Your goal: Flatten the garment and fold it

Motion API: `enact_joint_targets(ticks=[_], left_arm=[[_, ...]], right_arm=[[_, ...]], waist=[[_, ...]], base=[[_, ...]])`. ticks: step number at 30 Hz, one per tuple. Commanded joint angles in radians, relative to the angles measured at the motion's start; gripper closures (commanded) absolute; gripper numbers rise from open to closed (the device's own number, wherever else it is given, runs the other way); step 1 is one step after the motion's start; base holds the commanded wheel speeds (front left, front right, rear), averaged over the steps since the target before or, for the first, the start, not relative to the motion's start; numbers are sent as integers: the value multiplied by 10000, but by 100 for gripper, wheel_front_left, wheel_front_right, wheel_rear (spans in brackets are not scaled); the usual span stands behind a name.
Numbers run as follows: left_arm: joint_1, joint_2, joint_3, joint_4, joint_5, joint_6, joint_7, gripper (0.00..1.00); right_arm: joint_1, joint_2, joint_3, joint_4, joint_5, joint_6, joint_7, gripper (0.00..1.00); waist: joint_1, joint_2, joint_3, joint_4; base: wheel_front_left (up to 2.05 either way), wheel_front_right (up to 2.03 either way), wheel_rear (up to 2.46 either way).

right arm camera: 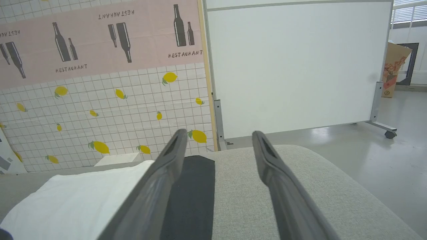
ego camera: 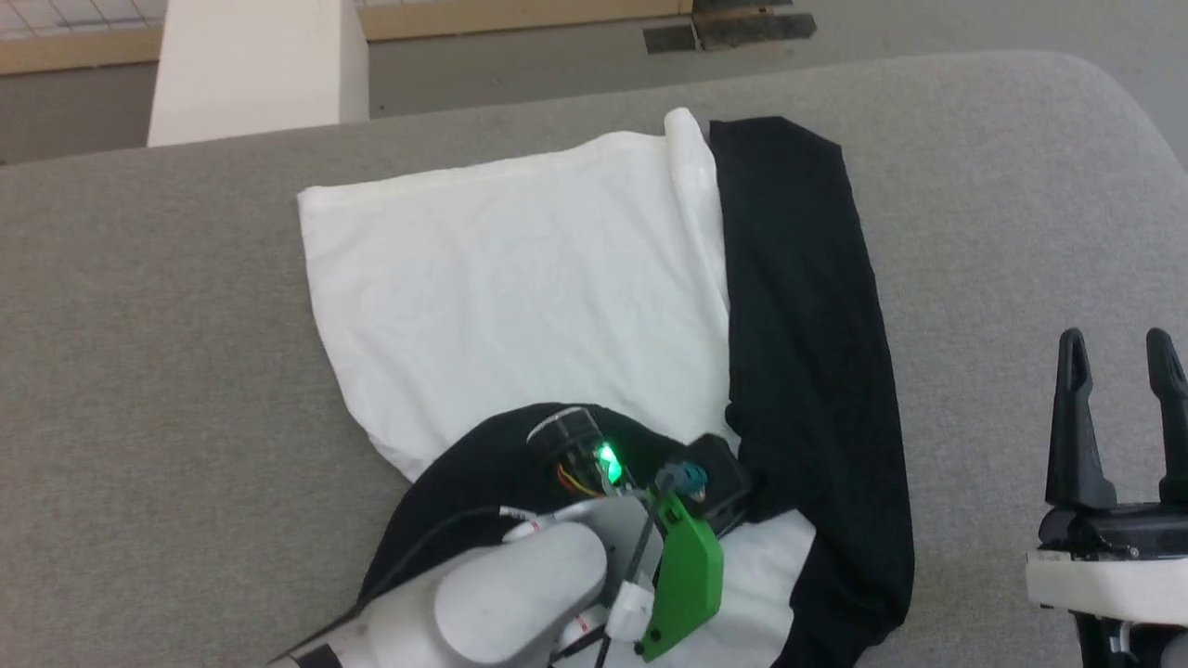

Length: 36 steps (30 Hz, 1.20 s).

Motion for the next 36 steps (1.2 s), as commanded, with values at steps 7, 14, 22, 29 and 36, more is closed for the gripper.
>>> enact_joint_targets(ticks=[7, 14, 22, 29, 36], left_arm=[[615, -697, -36, 1933, 746, -414, -259, 100], [466, -756, 322, 1894, 1170, 94, -2284, 0], [408, 435, 1958, 57, 1558, 2179, -3718, 0], [1299, 1805, 4234, -2185, 1929, 4120, -3836, 0], [2910, 2502, 6995, -3730, 2590, 5561, -3840, 0]], right_arm=[[-438, 54, 116, 148, -132, -15, -57, 0], [-418, -241, -41, 232, -160, -15, -57, 0], [-960, -1455, -144, 347, -53, -15, -57, 0], [-2388, -3034, 127, 1373, 434, -15, 740, 0], [-4703, -4777, 1015, 2824, 1885, -15, 4050, 0]], waist=[[1, -1, 447, -180], [1, -1, -243, 70], [1, -1, -749, 684], [1, -1, -651, 1204], [1, -1, -35, 1711]], base=[[0, 0, 0], [0, 0, 0], [0, 0, 0], [0, 0, 0], [0, 0, 0]])
